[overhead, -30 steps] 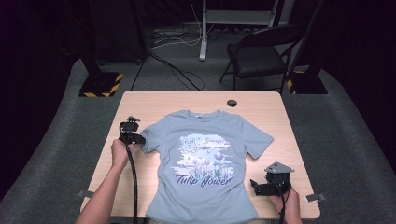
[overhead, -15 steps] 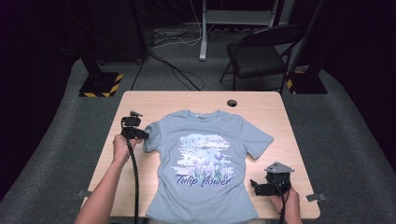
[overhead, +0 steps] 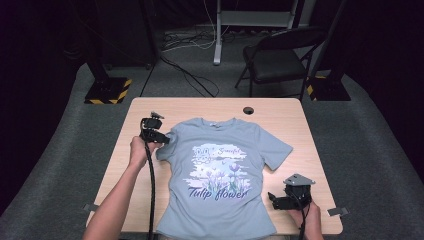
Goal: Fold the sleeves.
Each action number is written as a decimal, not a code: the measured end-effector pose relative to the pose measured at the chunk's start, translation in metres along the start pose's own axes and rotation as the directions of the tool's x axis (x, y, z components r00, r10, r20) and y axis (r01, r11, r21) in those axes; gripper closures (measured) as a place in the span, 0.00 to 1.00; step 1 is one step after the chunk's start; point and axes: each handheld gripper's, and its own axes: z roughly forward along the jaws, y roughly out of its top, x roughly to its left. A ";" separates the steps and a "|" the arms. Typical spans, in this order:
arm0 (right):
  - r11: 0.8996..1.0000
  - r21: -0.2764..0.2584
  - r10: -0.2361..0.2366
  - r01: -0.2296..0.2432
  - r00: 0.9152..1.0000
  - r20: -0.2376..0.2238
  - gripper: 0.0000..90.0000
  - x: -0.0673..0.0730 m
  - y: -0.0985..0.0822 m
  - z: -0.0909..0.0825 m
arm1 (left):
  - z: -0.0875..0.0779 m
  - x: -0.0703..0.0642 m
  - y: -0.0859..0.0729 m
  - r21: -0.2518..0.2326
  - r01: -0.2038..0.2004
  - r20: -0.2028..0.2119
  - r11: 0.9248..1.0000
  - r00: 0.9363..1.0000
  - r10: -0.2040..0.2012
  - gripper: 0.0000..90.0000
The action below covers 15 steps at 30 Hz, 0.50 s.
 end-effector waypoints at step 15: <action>1.000 0.000 0.000 0.000 1.000 -0.001 0.00 0.000 0.000 0.000 | 0.010 -0.034 0.026 0.022 -0.067 0.048 0.998 0.997 0.066 0.94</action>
